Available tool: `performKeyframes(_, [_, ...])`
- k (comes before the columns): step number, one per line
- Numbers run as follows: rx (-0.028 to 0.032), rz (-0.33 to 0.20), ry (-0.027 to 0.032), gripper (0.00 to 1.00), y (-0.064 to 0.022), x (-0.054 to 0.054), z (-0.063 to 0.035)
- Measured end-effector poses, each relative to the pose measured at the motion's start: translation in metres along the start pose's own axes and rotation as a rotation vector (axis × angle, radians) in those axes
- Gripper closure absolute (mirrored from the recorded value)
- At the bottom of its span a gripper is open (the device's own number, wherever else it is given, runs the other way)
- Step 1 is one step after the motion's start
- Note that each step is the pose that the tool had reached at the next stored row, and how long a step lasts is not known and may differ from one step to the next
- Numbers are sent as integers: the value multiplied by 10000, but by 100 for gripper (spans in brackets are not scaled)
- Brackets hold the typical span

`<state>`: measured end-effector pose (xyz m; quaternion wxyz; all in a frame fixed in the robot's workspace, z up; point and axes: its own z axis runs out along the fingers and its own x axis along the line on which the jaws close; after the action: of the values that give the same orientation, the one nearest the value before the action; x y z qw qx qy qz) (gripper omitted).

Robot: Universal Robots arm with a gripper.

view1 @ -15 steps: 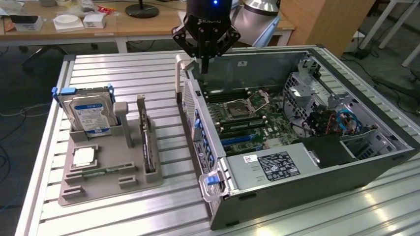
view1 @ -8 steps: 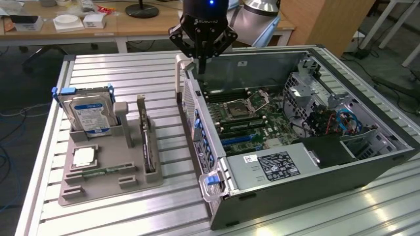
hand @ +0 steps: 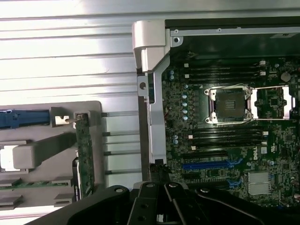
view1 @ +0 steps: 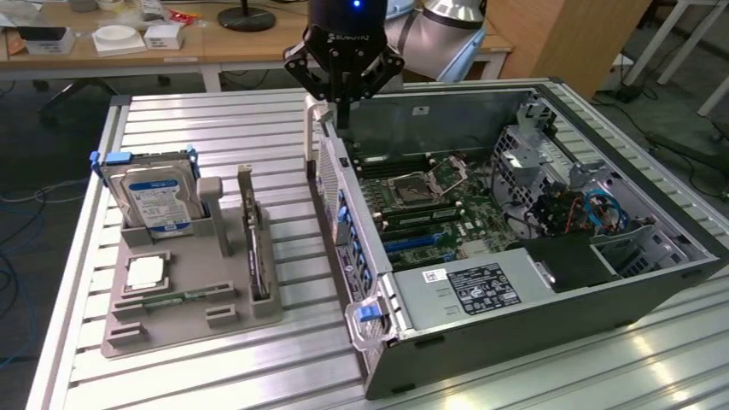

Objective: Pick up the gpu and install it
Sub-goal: 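Reach for the gpu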

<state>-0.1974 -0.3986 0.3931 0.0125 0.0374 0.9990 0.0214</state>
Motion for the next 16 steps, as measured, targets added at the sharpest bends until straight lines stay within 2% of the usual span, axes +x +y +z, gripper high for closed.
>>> performKeyframes(16, [0, 1, 0, 90, -15, 201, -5])
